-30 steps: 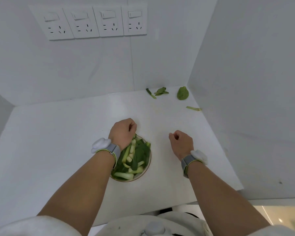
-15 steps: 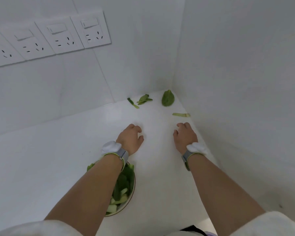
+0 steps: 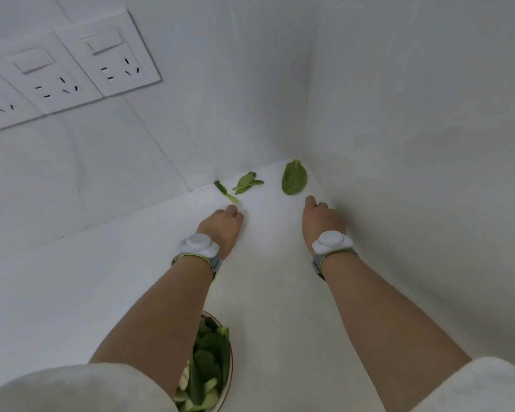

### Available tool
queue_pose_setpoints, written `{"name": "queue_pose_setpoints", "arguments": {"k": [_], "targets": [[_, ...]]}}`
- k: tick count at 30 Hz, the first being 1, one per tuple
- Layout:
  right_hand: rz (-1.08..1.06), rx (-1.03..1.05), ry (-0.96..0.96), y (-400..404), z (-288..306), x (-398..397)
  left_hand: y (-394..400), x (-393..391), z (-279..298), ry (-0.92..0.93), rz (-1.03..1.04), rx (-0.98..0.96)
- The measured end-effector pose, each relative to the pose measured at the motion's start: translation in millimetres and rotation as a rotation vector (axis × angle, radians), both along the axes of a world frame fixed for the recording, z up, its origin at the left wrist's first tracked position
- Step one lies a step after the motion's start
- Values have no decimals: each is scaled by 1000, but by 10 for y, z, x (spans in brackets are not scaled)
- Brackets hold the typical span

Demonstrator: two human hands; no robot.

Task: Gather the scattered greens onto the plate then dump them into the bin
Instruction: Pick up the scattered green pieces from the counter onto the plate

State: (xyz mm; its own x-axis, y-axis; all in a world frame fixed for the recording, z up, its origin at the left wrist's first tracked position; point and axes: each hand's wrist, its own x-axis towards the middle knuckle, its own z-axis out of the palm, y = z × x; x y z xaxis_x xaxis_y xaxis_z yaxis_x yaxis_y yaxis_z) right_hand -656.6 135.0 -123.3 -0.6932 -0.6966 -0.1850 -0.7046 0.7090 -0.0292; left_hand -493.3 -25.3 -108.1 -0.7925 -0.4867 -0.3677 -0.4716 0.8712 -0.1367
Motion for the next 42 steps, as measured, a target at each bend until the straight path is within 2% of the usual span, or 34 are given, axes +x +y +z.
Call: {"name": "queue_pose_setpoints", "arguments": {"k": [6, 9, 12, 17, 21, 23, 24, 27, 32, 36, 38, 42], "targets": [[18, 14, 90, -10, -59, 11, -229, -223, -13, 22, -2, -104], [64, 92, 245, 15, -39, 107, -273, -306, 38, 13, -36, -170], [96, 90, 316, 6, -79, 124, -293, -359, 96, -10, -89, -228], [135, 147, 396, -30, 39, 140, -274, -319, 109, -12, -98, -250], [240, 197, 266, -64, 25, 129, -255, -223, 99, 28, -61, -207], [212, 160, 317, -62, 136, 162, -203, -179, 105, 55, -43, -169], [231, 160, 284, -54, 148, 196, -159, -158, 120, 84, -17, -135], [311, 124, 112, -39, 131, 263, -35, -133, 175, 208, 54, -14], [357, 74, 91, 87, 240, 469, 230, 97, 348, 500, 219, 298], [405, -215, 40, 214, 206, 650, 418, 335, 397, 635, 357, 470], [372, -354, -98, 265, 199, 797, 497, 530, 425, 675, 409, 545], [177, -526, -384, 327, 187, 1097, 610, 919, 513, 749, 484, 670]]}}
